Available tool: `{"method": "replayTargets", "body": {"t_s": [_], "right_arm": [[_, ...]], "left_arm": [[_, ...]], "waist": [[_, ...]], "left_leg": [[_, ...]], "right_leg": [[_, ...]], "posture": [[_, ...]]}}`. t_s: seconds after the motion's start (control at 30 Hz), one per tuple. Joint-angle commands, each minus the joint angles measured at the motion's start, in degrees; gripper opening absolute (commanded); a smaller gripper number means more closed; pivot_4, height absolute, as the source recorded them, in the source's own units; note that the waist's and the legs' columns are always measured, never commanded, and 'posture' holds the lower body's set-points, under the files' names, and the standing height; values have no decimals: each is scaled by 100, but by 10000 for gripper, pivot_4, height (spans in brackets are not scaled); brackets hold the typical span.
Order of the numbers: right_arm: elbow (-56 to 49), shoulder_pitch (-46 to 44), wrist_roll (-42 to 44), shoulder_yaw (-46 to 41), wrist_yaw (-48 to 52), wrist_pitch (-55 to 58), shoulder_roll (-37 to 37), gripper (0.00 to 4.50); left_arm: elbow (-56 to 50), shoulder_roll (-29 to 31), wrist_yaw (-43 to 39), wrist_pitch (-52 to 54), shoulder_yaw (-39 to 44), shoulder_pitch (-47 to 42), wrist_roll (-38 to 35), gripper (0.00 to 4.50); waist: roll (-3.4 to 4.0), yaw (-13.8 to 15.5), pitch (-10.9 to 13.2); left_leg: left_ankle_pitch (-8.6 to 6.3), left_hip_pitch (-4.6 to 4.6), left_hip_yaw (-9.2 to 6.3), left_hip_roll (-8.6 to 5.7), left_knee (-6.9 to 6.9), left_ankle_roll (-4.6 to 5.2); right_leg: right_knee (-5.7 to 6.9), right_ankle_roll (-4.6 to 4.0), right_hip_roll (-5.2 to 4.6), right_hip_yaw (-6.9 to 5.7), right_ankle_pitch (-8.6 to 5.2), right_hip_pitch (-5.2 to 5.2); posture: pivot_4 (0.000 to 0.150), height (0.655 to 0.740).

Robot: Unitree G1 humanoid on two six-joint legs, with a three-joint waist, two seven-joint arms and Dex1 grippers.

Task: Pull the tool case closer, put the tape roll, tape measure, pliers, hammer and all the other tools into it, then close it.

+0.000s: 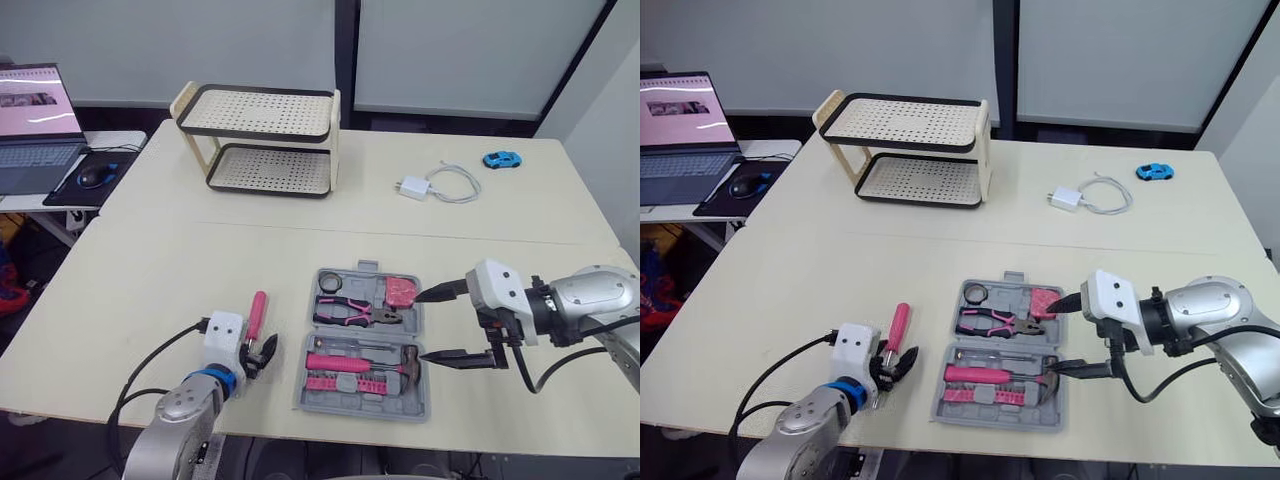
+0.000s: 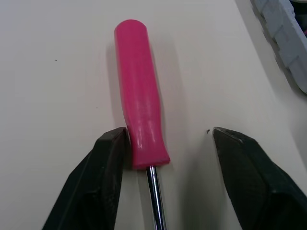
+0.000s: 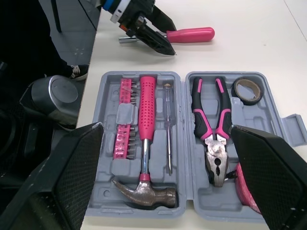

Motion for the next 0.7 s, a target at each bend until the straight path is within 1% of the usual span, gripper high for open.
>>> {"method": "replayTargets", "body": {"t_s": [0.03, 0.07, 0.13, 0.2, 0.27, 0.3, 0.33, 0.37, 0.4, 0.43, 0.5, 0.57, 0.7], "right_arm": [[-216, 43, 74, -262, -36, -109, -61, 45000], [-237, 63, 80, -284, -49, -114, -58, 45000], [-297, 92, 115, -341, -102, -97, -35, 45000], [-394, 95, 143, -374, -182, -45, -16, 45000], [-503, 84, 176, -389, -308, 19, 12, 45000], [-581, 80, 208, -388, -389, 84, 19, 45000], [-637, 73, 234, -383, -449, 136, 21, 45000], [-775, 79, 294, -364, -594, 266, 60, 45000], [-880, 79, 342, -350, -704, 371, 89, 45000], [-968, 76, 387, -329, -790, 473, 112, 45000], [-1173, 100, 409, -244, -1029, 726, 132, 45000], [-1326, 81, 465, -173, -1252, 996, 143, 45000], [-1500, -82, 650, -59, -1556, 1479, 212, 45000]], "left_arm": [[-527, 283, -361, 50, 424, 232, -322, 44607], [-604, 426, -579, 0, 597, 320, -473, 44607], [-599, 924, -1173, -323, 880, 515, -586, 44607], [-218, 1516, -1883, -725, 1201, 540, -676, 44607], [377, 2155, -2668, -1601, 1338, 458, -513, 44607], [810, 2510, -3225, -2290, 1342, 349, -423, 44607], [1122, 2737, -3606, -2778, 1335, 274, -383, 44607], [1805, 3179, -4240, -3538, 1193, -134, -251, 44607], [2328, 3475, -4689, -4093, 1081, -448, -167, 44607], [2751, 3669, -4944, -4510, 955, -750, -62, 44607], [3615, 4036, -5682, -5465, 385, -1717, 285, 44607], [4370, 4185, -6322, -6361, -149, -2580, 576, 44607], [5737, 4049, -7113, -8370, -1069, -4135, 1129, 44607]], "waist": [[0, 11, 1], [-1, 15, 1], [-1, 15, 2], [3, 14, 4], [8, 14, 7], [9, 16, 8], [11, 23, 8], [11, 32, 8], [11, 46, 9], [10, 59, 10], [14, 62, 12], [14, 70, 12], [15, 2, 12]], "left_leg": [[0, -1, -1, 0, 0, 0], [0, -2, -1, 0, 0, 0], [0, -2, 0, 0, 1, 0], [0, -1, 0, 0, 0, 0], [0, 2, 0, 0, 0, 0], [0, 2, 0, 1, -1, -1], [1, 1, 0, 2, -1, -1], [1, 1, 2, 2, 0, -2], [1, 0, 4, 1, -1, -2], [2, -4, -2, 1, 1, -4], [2, -9, -1, 2, -2, -4], [2, -18, -1, 0, -3, -4], [2, -25, 3, 0, -5, -3]], "right_leg": [[0, 0, 0, -1, 0, 0], [0, 0, 0, -1, 0, 0], [-1, 0, 0, -1, 0, 0], [-1, -1, 0, -1, -1, -1], [0, -4, 1, -3, -2, 0], [0, -7, 1, -5, -4, -1], [-1, -9, 2, -7, -6, -1], [-2, -11, 2, -6, -6, 0], [-4, -11, 0, -5, -7, -1], [-4, -13, 1, -12, -8, -5], [-7, -13, 1, -13, -8, -6], [-11, -11, 0, -14, -6, -11], [-10, -8, 1, -12, -4, -20]], "posture": [[1500, 7350], [1500, 7350], [1500, 7350], [1500, 7350], [1500, 7350], [1500, 7350], [1500, 7350], [1500, 7350], [1500, 7350], [1500, 7350], [1500, 7350], [1500, 7350], [1500, 7350]]}}
